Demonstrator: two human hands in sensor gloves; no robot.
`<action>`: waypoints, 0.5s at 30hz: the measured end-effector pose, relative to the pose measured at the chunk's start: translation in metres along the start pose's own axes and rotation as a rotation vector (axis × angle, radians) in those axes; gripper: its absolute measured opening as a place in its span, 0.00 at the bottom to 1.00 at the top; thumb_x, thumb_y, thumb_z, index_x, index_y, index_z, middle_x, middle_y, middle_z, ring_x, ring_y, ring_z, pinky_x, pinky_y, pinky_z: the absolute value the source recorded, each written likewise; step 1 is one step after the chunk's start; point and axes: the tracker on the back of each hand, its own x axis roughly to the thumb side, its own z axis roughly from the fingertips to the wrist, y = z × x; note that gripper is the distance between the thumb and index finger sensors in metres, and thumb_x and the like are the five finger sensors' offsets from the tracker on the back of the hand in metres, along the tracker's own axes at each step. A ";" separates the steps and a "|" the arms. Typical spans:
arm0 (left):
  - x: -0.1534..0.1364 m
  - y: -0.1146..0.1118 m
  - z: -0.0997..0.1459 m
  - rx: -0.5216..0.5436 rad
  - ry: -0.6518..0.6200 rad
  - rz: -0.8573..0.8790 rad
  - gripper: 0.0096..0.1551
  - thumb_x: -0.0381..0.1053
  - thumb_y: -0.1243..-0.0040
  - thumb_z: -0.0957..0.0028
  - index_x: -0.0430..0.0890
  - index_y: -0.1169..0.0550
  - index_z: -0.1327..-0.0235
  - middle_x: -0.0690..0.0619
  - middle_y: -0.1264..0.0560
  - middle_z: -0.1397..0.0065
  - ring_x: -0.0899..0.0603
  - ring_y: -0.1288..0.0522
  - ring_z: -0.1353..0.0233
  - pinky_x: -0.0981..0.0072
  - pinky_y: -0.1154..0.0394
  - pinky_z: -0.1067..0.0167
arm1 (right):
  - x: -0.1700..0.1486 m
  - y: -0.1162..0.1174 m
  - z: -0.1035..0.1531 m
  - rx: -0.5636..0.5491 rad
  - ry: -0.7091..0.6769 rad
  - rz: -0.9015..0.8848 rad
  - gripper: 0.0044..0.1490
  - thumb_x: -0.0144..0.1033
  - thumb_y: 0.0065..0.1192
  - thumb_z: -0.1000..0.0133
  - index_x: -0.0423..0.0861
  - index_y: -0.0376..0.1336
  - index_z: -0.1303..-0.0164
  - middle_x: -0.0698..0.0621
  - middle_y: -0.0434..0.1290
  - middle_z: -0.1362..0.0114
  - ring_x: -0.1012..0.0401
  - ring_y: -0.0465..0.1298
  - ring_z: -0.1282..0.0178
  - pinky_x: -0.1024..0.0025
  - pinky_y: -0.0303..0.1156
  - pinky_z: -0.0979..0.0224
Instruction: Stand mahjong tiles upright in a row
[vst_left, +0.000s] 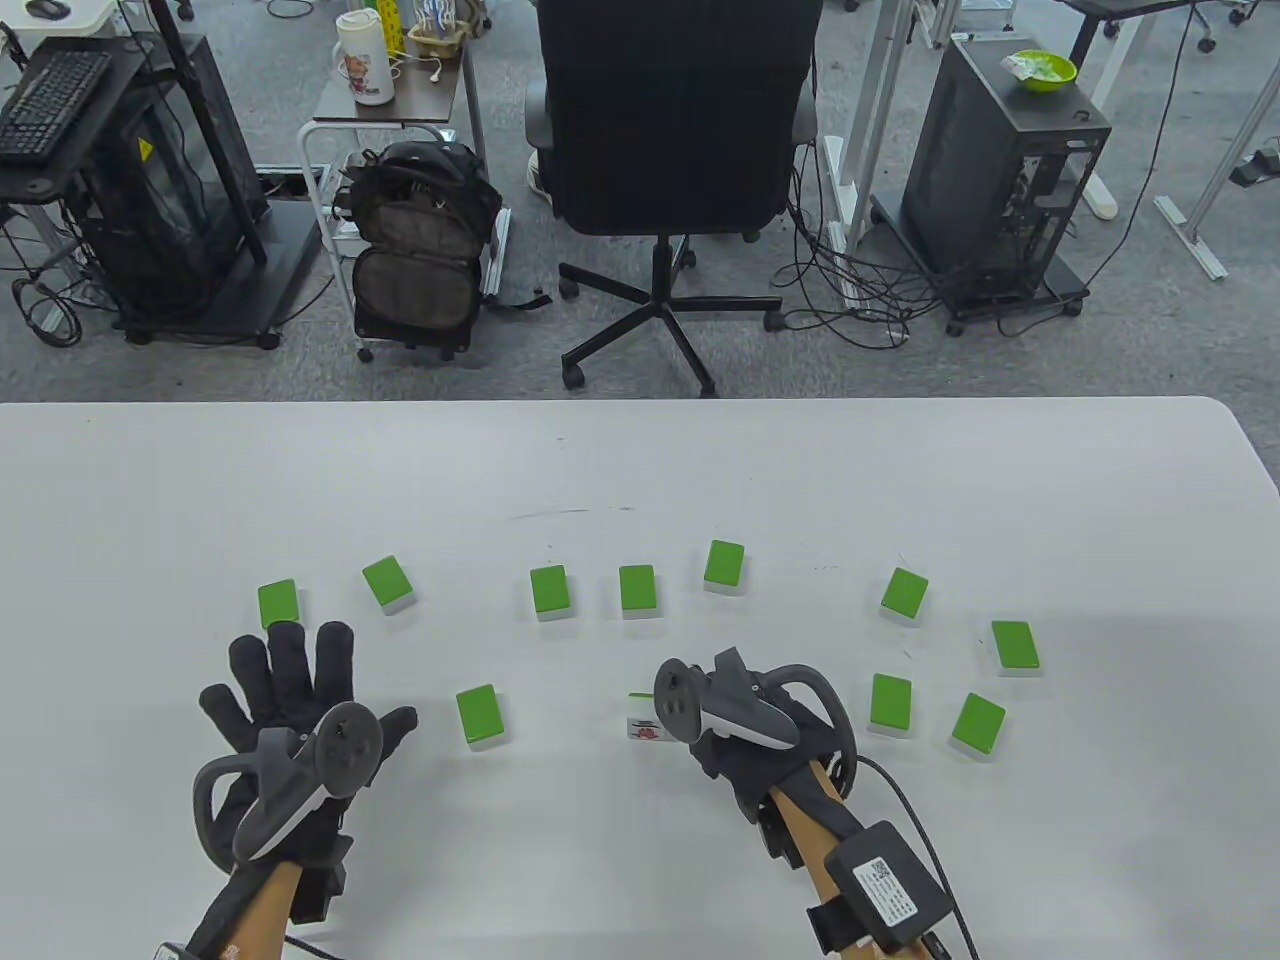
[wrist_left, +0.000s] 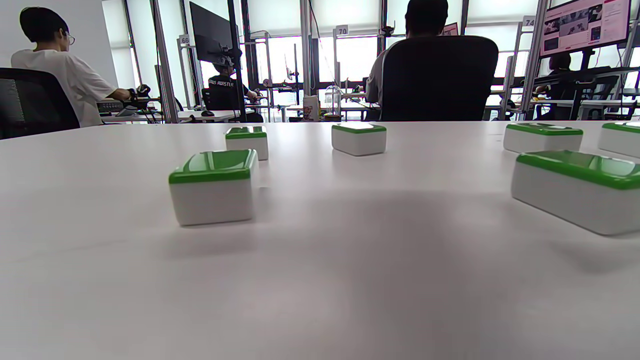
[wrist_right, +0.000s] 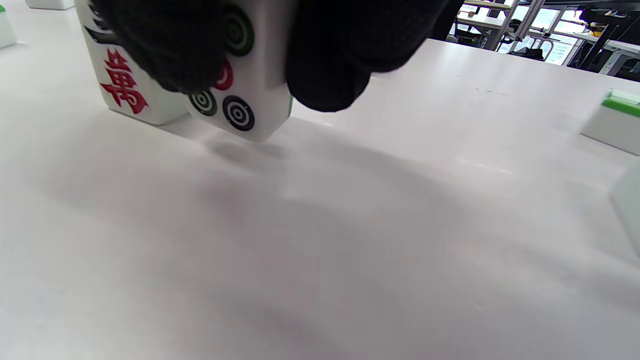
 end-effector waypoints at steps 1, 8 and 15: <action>0.000 0.000 0.000 -0.003 -0.001 -0.002 0.62 0.78 0.61 0.36 0.43 0.70 0.13 0.31 0.73 0.13 0.17 0.72 0.18 0.15 0.66 0.28 | 0.002 0.000 -0.003 0.005 -0.001 0.000 0.46 0.48 0.64 0.45 0.58 0.42 0.24 0.57 0.64 0.20 0.55 0.76 0.35 0.64 0.74 0.29; 0.001 0.000 0.000 -0.003 -0.004 -0.011 0.62 0.78 0.61 0.37 0.43 0.70 0.13 0.31 0.73 0.13 0.17 0.71 0.19 0.15 0.66 0.28 | 0.011 0.003 -0.014 0.056 -0.027 -0.008 0.48 0.47 0.65 0.45 0.56 0.40 0.23 0.58 0.64 0.20 0.55 0.76 0.34 0.64 0.74 0.29; 0.001 0.000 0.000 -0.005 -0.006 -0.014 0.62 0.78 0.61 0.37 0.43 0.70 0.13 0.31 0.73 0.13 0.17 0.71 0.19 0.15 0.66 0.28 | 0.010 0.001 -0.016 0.075 -0.035 -0.023 0.51 0.46 0.65 0.44 0.55 0.38 0.21 0.58 0.62 0.19 0.55 0.75 0.33 0.64 0.73 0.28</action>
